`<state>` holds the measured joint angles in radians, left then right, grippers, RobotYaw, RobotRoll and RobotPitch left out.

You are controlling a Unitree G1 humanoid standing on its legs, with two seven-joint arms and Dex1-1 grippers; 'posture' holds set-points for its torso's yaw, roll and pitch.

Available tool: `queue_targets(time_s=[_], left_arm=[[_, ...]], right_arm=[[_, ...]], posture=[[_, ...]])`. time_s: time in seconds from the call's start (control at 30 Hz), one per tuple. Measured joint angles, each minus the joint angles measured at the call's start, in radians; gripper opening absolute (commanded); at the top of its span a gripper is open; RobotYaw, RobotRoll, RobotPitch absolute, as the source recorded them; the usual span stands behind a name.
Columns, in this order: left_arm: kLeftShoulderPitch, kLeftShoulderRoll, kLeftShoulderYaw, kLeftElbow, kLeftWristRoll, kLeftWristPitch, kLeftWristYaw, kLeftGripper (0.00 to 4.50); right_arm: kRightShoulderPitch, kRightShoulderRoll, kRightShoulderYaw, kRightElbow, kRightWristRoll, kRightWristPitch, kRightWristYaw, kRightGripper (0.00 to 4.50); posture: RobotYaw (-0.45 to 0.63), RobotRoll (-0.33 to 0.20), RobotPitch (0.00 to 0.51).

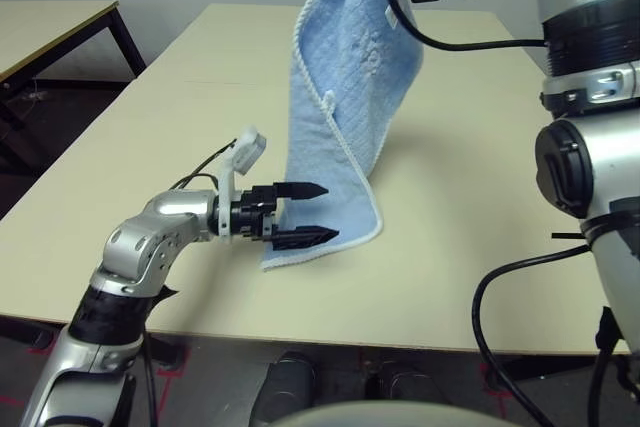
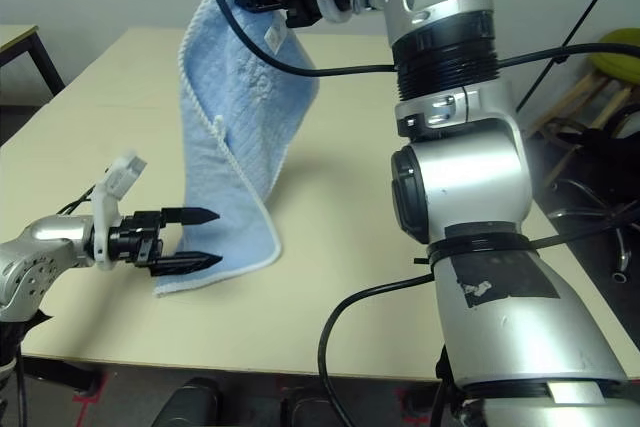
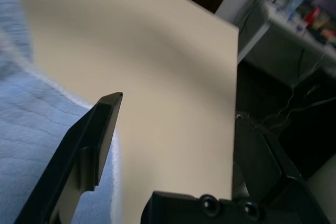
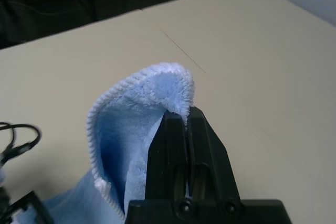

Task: Fold the towel and set it aside.

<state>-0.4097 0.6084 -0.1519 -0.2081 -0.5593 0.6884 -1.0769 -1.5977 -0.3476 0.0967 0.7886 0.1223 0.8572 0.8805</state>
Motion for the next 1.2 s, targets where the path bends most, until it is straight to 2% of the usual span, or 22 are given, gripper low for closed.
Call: queue_targets(time_s=[0.1,0.27,0.53,0.7,0.8,0.93,1.1,1.17,1.2], left_arm=[[-0.062,-0.036,-0.094,0.055,0.093,0.026,0.072,4.50],[-0.185,-0.159,-0.197,0.181,0.193,0.123,0.180,4.50],[-0.202,-0.246,-0.268,0.240,0.254,0.208,0.250,4.50],[-0.197,-0.267,-0.310,0.268,0.309,0.223,0.295,4.50],[-0.202,-0.279,-0.342,0.291,0.358,0.205,0.320,3.93],[-0.204,-0.293,-0.370,0.350,0.423,0.132,0.340,2.53],[-0.201,-0.306,-0.357,0.380,0.445,0.099,0.343,0.70],[-0.198,-0.298,-0.347,0.379,0.444,0.099,0.331,0.08],[-0.194,-0.288,-0.342,0.372,0.440,0.102,0.318,0.01]], right_arm=[[0.004,0.017,0.000,0.070,-0.013,-0.048,-0.033,0.01],[0.003,0.033,0.000,0.159,-0.035,-0.126,-0.065,0.01],[0.003,0.032,-0.001,0.216,-0.054,-0.167,-0.071,0.01],[0.004,0.025,-0.001,0.227,-0.055,-0.172,-0.069,0.01],[0.004,0.019,-0.002,0.227,-0.055,-0.172,-0.064,0.00],[0.013,0.002,-0.002,0.213,-0.055,-0.164,-0.045,0.00],[0.062,-0.036,-0.002,0.153,-0.054,-0.129,-0.017,0.00],[0.095,-0.058,-0.002,0.121,-0.054,-0.111,-0.008,0.00],[0.113,-0.067,-0.001,0.102,-0.054,-0.102,-0.001,0.00]], posture=[[0.13,0.000,0.021],[0.14,0.000,0.035],[0.14,0.000,0.044],[0.14,0.000,0.047],[0.12,0.000,0.048],[0.12,0.000,0.042],[0.12,0.000,0.035],[0.11,0.000,0.033],[0.11,0.000,0.034]])
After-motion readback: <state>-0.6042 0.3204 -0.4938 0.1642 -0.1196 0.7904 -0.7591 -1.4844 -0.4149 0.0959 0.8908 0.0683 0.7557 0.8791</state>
